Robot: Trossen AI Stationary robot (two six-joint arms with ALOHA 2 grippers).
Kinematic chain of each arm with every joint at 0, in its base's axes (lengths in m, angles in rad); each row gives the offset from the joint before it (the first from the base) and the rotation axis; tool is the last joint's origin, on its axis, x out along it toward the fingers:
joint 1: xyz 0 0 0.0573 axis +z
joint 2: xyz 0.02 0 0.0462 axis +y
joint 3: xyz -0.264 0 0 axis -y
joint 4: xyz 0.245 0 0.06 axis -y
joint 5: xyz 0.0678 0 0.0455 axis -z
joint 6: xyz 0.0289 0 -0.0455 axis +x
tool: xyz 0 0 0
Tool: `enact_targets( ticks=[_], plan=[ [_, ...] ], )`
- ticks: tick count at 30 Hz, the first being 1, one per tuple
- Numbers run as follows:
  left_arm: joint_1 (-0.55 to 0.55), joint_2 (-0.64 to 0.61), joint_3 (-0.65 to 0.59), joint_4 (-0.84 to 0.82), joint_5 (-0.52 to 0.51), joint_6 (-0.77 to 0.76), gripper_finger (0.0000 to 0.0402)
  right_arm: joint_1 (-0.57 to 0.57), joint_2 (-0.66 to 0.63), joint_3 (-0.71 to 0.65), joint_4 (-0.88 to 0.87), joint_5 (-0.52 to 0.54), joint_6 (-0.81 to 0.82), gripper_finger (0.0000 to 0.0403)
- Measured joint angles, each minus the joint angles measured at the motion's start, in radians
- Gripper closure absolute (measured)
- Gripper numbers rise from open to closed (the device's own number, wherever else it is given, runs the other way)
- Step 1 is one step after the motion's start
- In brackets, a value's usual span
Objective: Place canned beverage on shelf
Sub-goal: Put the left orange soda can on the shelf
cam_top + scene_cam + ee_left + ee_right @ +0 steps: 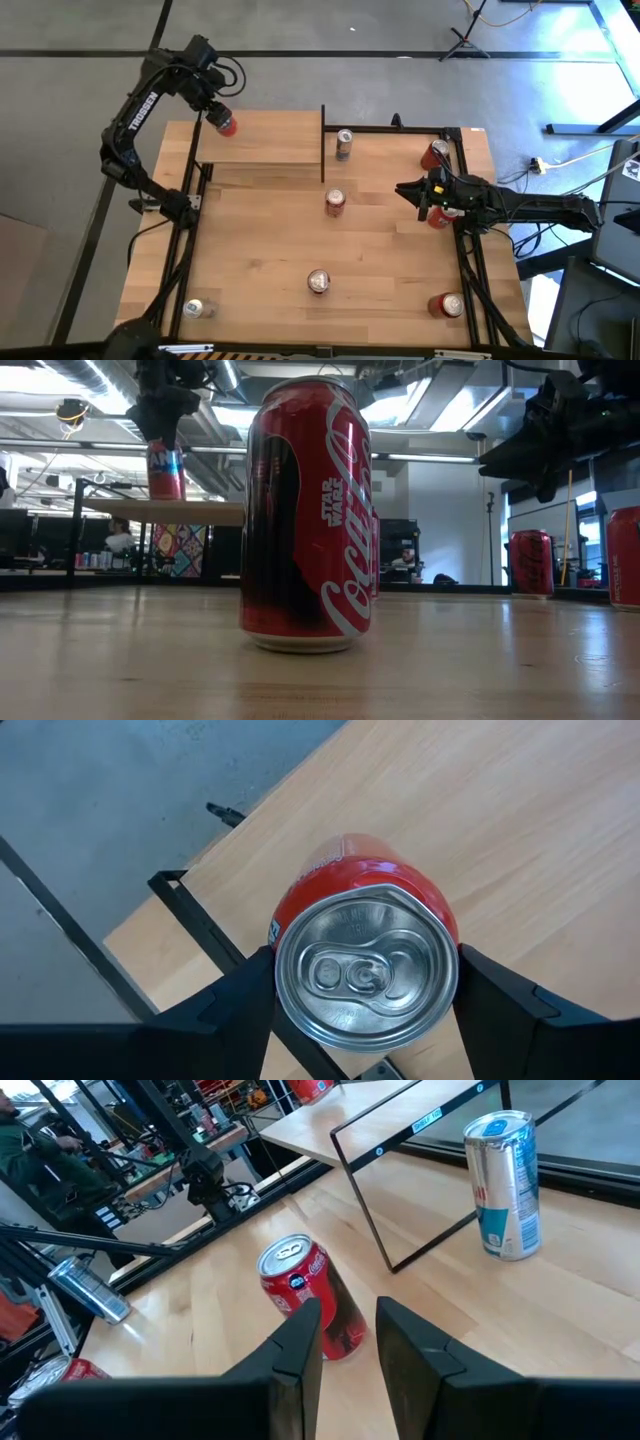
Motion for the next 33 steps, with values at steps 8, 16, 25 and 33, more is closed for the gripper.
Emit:
enact_targets(
  ticks=[8,16,25,33],
  plan=[
    [0.015,-0.004,-0.045,0.006,0.030,-0.069,0.0165,0.000,0.000,0.000,0.000,0.000,0.000,0.0317],
    [0.001,-0.024,-0.037,-0.009,0.048,-0.126,0.0163,0.000,0.000,0.000,0.000,-0.001,0.003,0.0317],
    [0.002,-0.034,0.000,-0.002,0.044,-0.173,0.0163,0.000,0.000,0.000,-0.001,-0.001,0.005,0.0317],
    [0.002,-0.035,-0.027,0.000,0.044,-0.176,0.0163,0.000,0.000,0.000,-0.001,-0.001,0.005,0.0317]
  ],
)
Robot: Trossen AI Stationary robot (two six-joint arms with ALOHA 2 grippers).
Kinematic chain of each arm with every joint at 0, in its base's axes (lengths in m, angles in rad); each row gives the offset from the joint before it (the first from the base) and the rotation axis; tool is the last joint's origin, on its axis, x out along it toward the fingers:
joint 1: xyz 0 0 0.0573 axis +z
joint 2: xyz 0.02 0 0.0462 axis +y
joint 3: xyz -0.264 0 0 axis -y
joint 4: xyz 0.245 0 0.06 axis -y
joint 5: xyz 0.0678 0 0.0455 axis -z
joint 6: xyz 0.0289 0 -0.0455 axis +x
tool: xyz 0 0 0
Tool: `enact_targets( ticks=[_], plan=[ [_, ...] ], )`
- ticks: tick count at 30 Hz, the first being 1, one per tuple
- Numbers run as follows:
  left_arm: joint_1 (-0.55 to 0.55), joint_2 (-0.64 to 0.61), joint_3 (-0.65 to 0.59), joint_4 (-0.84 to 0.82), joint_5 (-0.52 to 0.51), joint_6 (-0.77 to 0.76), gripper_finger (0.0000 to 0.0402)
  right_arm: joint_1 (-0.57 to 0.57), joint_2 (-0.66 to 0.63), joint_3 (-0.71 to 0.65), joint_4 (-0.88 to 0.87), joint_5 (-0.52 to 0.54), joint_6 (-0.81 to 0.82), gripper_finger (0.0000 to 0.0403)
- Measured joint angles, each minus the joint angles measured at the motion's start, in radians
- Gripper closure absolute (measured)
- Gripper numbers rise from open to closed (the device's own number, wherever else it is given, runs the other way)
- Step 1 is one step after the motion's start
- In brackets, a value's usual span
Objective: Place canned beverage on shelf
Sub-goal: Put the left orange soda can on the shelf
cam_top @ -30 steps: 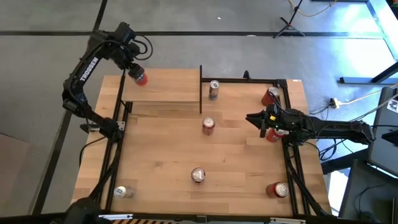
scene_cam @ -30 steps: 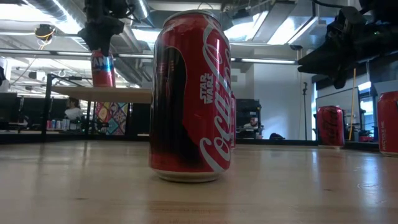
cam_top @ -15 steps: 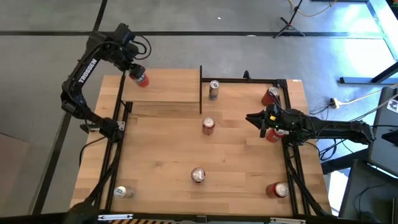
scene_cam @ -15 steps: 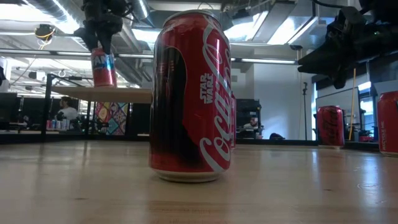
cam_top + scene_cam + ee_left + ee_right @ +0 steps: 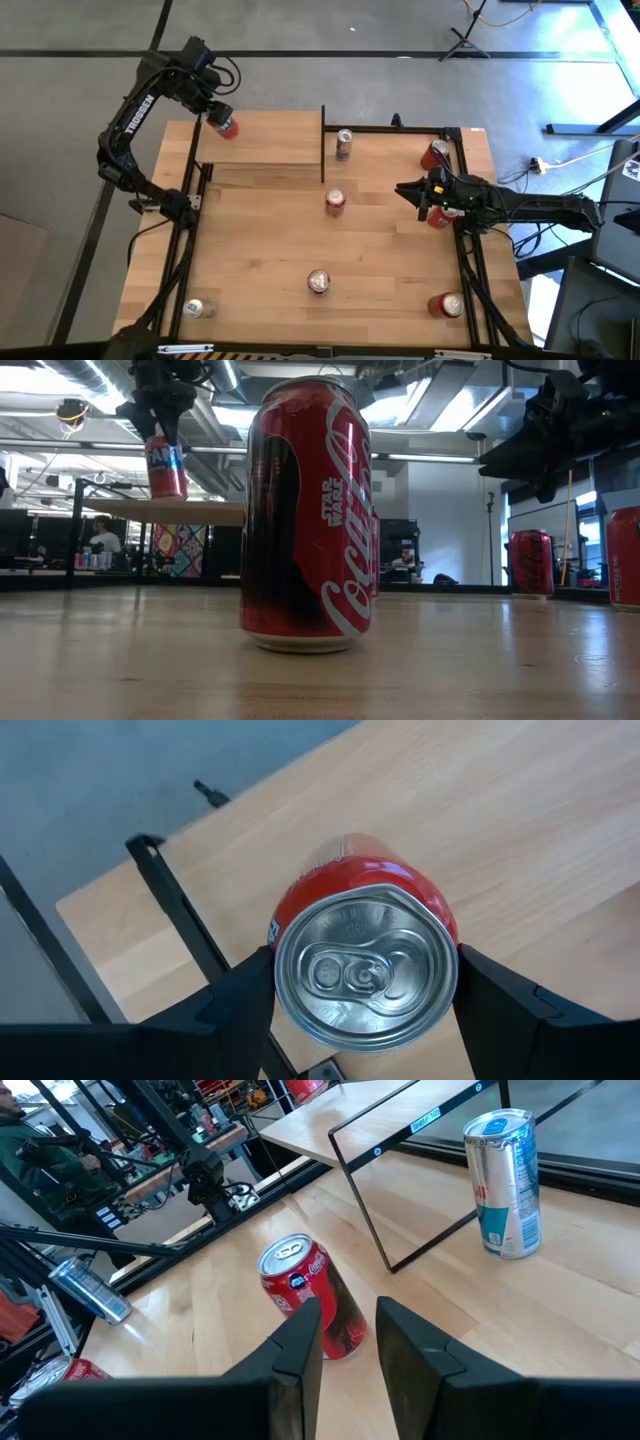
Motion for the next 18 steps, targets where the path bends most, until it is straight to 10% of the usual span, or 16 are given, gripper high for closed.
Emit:
enact_targets(
  ticks=[18],
  plan=[
    [0.000,0.001,-0.028,-0.002,0.019,-0.006,0.0098,0.000,0.000,0.000,0.000,0.000,0.000,0.0317]
  ],
)
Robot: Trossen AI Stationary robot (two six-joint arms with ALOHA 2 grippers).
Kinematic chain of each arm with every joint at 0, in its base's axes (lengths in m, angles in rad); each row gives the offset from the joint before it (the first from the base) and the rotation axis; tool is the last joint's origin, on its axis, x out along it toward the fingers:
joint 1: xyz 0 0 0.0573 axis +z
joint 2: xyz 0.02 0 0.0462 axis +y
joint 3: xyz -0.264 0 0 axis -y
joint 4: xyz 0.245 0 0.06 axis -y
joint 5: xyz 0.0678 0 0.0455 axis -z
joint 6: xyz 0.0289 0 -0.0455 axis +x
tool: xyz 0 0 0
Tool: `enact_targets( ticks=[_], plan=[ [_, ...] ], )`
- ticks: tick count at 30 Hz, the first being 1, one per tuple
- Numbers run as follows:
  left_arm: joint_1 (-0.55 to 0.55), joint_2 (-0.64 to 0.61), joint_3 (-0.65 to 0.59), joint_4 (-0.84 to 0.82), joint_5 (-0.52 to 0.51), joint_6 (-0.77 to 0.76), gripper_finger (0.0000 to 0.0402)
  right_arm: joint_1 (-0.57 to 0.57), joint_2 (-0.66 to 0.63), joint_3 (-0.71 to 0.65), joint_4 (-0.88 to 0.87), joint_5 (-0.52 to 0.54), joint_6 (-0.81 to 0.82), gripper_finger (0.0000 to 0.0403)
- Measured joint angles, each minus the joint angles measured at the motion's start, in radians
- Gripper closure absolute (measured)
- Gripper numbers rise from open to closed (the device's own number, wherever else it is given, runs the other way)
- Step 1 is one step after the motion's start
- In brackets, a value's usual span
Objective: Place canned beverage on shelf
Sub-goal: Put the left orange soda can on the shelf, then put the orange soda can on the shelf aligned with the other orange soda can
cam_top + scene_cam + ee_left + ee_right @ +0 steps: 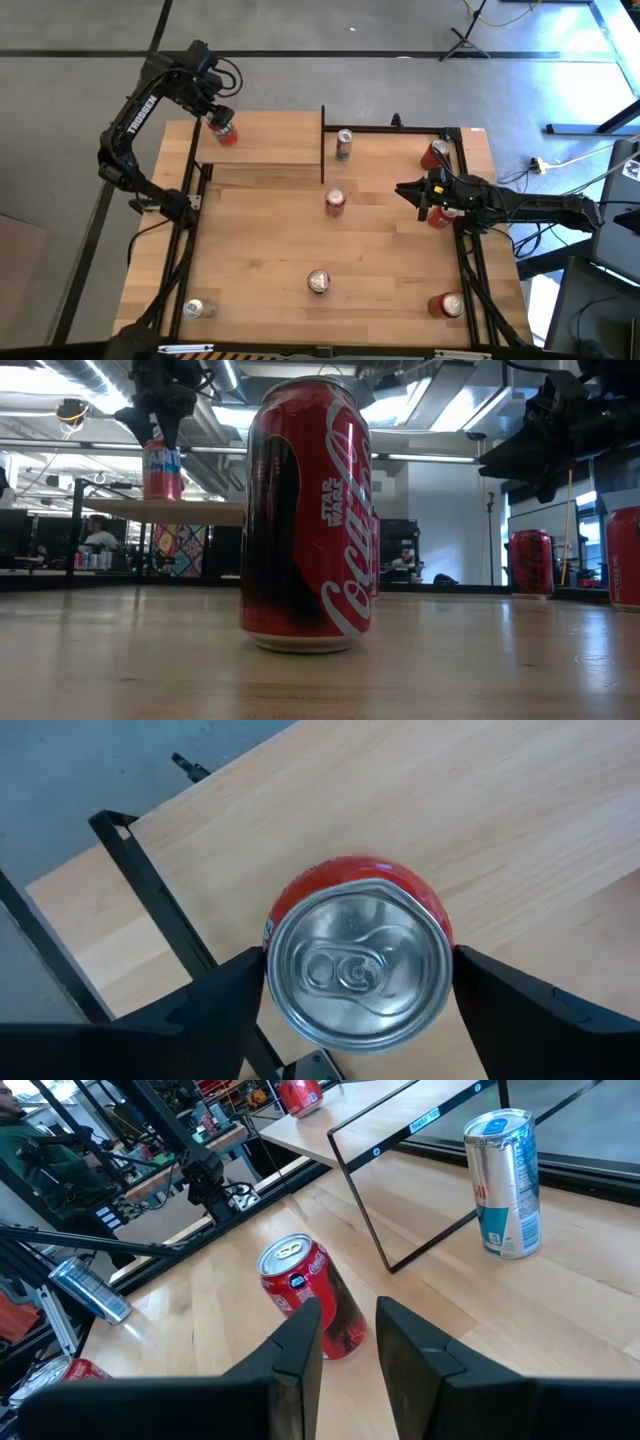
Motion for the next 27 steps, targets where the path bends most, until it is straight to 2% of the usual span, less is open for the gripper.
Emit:
enact_targets(
  ticks=[9,14,19,27],
  plan=[
    [0.000,-0.001,0.098,0.002,-0.027,0.009,0.0093,0.000,0.000,0.000,0.000,0.000,0.000,0.0317],
    [-0.040,-0.001,0.161,0.001,0.070,0.045,0.0093,0.000,0.000,0.000,0.002,0.000,0.000,0.0317],
    [-0.188,-0.003,0.234,0.020,0.083,0.088,0.0093,0.000,0.000,0.000,0.025,0.001,0.000,0.0317],
    [-0.468,-0.056,0.243,0.155,0.082,0.039,0.0093,0.000,0.000,0.000,0.031,0.006,0.015,0.0317]
  ],
)
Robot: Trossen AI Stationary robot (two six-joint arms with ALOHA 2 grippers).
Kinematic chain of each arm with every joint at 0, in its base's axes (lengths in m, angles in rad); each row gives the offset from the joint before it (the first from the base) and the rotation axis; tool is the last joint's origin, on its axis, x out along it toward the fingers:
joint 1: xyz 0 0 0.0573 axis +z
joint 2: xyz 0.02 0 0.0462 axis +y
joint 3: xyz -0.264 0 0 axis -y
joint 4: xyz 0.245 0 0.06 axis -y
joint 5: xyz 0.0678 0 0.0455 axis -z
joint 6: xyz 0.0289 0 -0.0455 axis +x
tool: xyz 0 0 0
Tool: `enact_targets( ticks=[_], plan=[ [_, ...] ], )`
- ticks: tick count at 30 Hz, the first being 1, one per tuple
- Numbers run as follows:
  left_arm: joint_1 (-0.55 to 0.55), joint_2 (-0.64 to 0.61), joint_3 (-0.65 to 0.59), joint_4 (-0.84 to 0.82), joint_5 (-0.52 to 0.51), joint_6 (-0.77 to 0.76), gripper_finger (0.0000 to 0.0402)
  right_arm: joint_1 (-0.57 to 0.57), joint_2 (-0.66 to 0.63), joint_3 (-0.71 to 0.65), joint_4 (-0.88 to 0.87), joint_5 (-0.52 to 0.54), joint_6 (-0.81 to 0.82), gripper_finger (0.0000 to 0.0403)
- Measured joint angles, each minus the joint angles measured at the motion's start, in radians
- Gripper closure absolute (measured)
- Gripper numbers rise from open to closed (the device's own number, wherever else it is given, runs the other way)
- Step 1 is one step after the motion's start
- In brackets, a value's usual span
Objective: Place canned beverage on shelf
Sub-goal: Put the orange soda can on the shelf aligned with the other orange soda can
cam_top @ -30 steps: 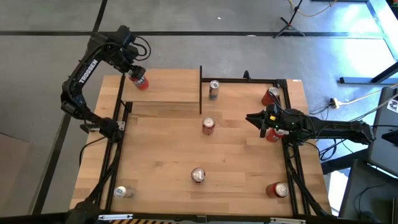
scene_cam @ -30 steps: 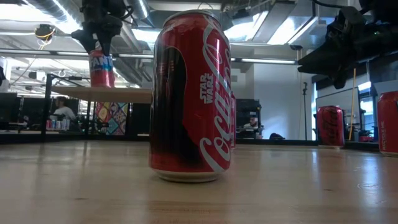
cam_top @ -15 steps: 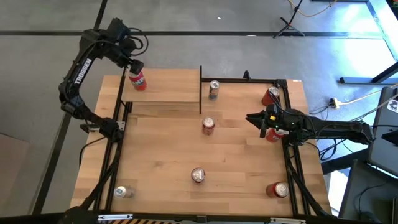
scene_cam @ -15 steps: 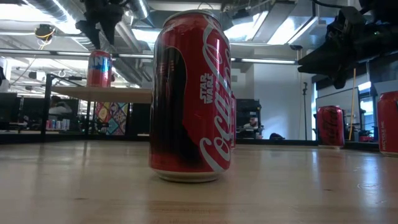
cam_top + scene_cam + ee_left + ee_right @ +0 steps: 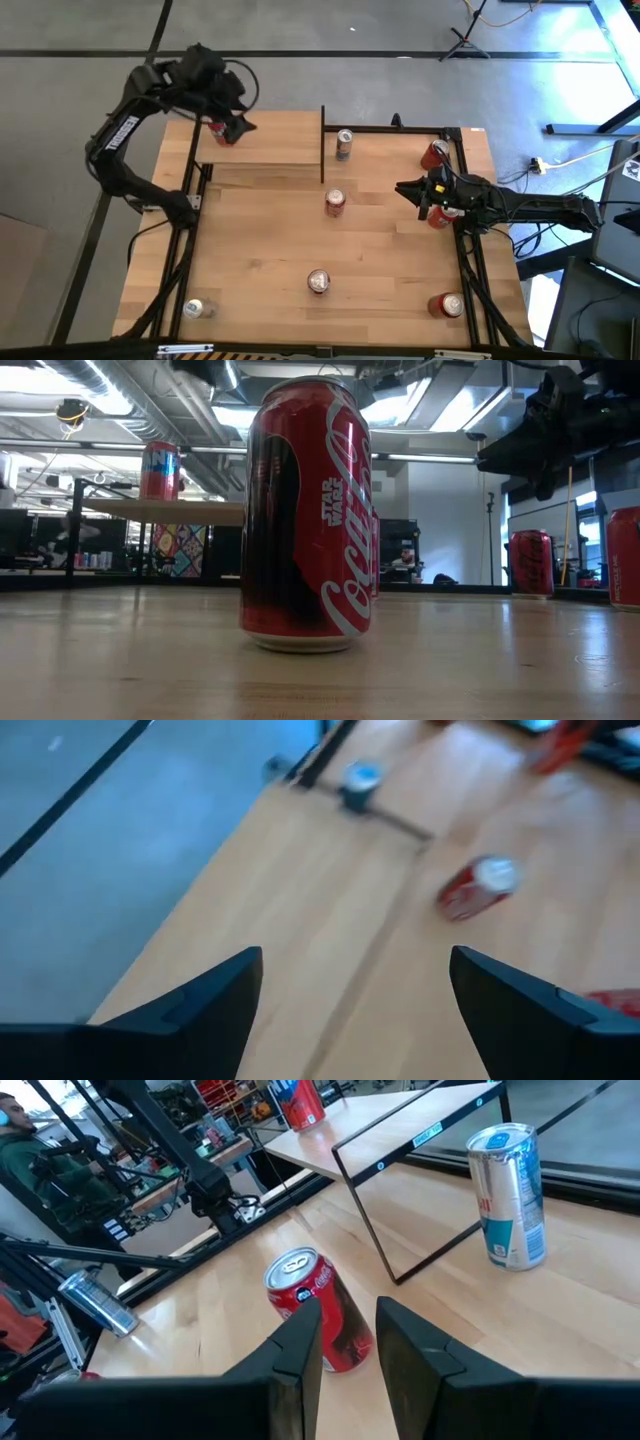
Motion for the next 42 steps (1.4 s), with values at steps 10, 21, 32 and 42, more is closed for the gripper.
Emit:
enact_targets(
  ticks=[10,21,32,42],
  plan=[
    [-0.356,0.012,0.000,0.154,-0.078,-0.152,0.0092,0.001,0.001,0.013,-0.006,-0.144,0.032,0.0317],
    [-0.647,0.009,-0.220,0.367,-0.237,-0.417,0.0092,0.001,0.199,0.411,-0.462,-0.323,-0.165,0.0317],
    [-0.842,0.009,-0.545,0.902,-0.387,-0.579,0.0092,0.001,0.379,0.831,-1.123,-0.258,-0.258,0.0317],
    [-0.849,0.009,-0.652,1.140,-0.491,-0.571,0.0092,0.000,0.390,0.902,-0.995,-0.266,-0.312,0.0317]
  ],
)
